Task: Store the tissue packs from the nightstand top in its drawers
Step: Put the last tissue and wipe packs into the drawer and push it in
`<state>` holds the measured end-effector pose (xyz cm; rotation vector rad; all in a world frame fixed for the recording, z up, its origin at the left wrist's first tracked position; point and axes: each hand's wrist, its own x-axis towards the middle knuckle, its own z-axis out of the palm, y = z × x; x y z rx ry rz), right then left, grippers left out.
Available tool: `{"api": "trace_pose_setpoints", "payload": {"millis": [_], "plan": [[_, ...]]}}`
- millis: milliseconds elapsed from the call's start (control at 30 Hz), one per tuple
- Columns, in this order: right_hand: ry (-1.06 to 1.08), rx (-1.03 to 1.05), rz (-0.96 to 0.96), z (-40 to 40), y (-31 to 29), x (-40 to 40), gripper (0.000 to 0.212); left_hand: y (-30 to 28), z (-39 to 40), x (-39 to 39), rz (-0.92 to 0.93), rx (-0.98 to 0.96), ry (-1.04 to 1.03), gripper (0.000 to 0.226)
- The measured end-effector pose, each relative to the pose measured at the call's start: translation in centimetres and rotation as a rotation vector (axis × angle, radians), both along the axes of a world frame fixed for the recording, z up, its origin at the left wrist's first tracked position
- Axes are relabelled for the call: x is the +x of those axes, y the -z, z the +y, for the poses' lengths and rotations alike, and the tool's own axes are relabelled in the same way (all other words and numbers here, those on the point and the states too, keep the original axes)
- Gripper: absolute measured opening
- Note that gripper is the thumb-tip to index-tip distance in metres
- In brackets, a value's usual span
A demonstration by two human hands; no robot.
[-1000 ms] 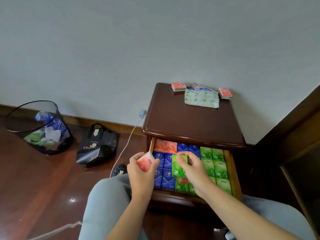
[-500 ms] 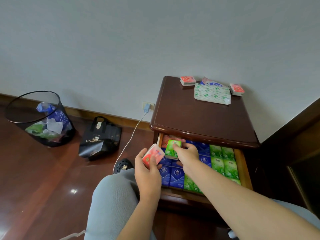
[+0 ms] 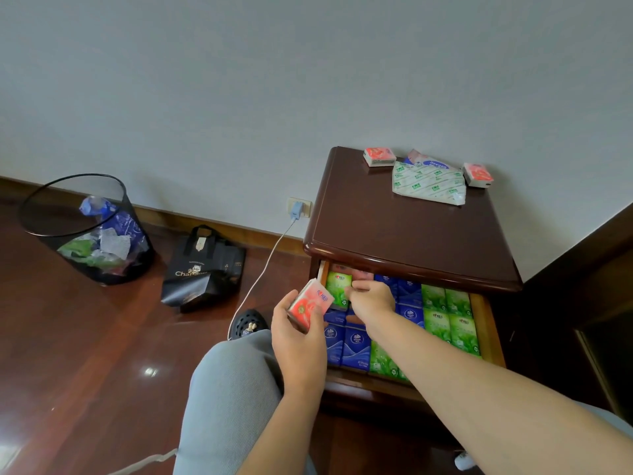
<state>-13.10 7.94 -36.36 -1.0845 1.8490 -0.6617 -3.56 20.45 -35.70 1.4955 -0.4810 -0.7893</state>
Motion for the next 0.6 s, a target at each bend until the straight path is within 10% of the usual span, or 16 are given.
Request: {"api": "trace_pose_setpoints", "payload": {"millis": [200, 400, 600], "plan": [[-0.052, -0.224, -0.055, 2.5, -1.8, -1.7, 0.022, -0.2, -0.2, -0.6, 0.053, -0.025, -0.049, 0.023], [-0.325, 0.109, -0.510, 5.8, -2.5, -2.6, 0.039, -0.6, -0.3, -1.0, 0.018, -0.034, -0.022, 0.022], [-0.061, 0.080, -0.691, 5.8, -1.5, -3.5, 0.028, 0.0, -0.3, -1.2, -0.061, -0.041, 0.142, 0.009]]}}
